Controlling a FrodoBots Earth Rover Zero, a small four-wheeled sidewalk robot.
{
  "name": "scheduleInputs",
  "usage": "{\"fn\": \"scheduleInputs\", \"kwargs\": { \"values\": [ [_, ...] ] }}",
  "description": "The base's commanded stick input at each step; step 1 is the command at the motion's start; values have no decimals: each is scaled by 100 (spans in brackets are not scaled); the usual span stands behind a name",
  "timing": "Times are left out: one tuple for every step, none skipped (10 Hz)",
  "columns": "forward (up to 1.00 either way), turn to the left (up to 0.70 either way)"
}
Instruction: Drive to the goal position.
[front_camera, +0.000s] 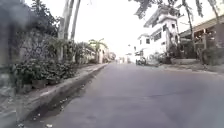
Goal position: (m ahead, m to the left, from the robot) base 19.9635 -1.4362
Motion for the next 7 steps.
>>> {"fn": "scheduleInputs", "kwargs": {
  "values": [
    [100,0],
    [100,0],
    [100,0],
    [100,0],
    [100,0],
    [100,0],
    [100,0]
  ]
}}
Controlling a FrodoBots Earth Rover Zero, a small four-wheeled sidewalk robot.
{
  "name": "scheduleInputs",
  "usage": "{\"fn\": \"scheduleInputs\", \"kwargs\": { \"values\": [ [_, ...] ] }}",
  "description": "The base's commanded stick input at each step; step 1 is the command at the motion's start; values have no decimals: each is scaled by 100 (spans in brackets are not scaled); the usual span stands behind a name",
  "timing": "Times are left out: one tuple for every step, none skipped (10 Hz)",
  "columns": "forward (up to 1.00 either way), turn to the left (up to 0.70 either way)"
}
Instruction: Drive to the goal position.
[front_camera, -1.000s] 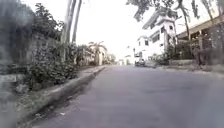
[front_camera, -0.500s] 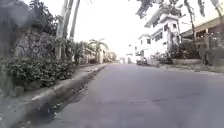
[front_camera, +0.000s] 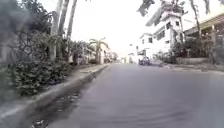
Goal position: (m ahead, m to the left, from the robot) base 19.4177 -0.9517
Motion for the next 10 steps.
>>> {"fn": "scheduleInputs", "kwargs": {
  "values": [
    [100,0],
    [100,0],
    [100,0],
    [100,0],
    [100,0],
    [100,0],
    [100,0],
    [100,0],
    [100,0],
    [100,0]
  ]
}}
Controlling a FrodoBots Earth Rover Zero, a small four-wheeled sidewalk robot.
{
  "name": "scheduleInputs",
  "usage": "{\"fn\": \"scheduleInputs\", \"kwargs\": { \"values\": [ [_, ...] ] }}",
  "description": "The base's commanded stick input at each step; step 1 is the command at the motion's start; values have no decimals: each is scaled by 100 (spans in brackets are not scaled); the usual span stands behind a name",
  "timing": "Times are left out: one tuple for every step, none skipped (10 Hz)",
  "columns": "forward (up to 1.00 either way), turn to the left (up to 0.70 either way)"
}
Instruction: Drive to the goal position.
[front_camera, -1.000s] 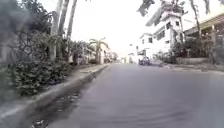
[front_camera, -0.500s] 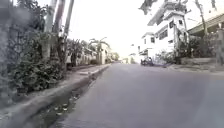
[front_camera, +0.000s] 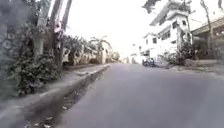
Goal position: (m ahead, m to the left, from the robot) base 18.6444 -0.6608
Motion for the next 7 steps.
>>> {"fn": "scheduleInputs", "kwargs": {
  "values": [
    [100,-26],
    [100,-40],
    [100,-40],
    [100,-40],
    [100,-40],
    [100,-12],
    [100,0]
  ]
}}
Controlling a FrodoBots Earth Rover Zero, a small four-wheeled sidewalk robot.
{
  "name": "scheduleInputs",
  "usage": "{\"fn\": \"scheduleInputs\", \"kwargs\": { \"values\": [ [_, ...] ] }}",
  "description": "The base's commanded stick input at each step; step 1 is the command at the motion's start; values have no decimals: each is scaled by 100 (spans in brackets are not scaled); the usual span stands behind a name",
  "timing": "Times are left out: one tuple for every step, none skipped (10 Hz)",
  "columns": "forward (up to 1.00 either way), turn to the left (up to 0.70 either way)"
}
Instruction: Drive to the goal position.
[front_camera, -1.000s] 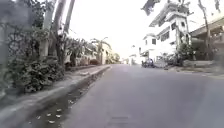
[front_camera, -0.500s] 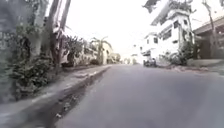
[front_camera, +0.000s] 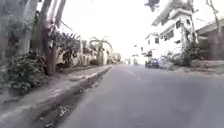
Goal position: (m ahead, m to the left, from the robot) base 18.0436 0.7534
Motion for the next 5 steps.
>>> {"fn": "scheduleInputs", "kwargs": {
  "values": [
    [100,0],
    [100,0],
    [100,0],
    [100,0],
    [100,0]
  ]
}}
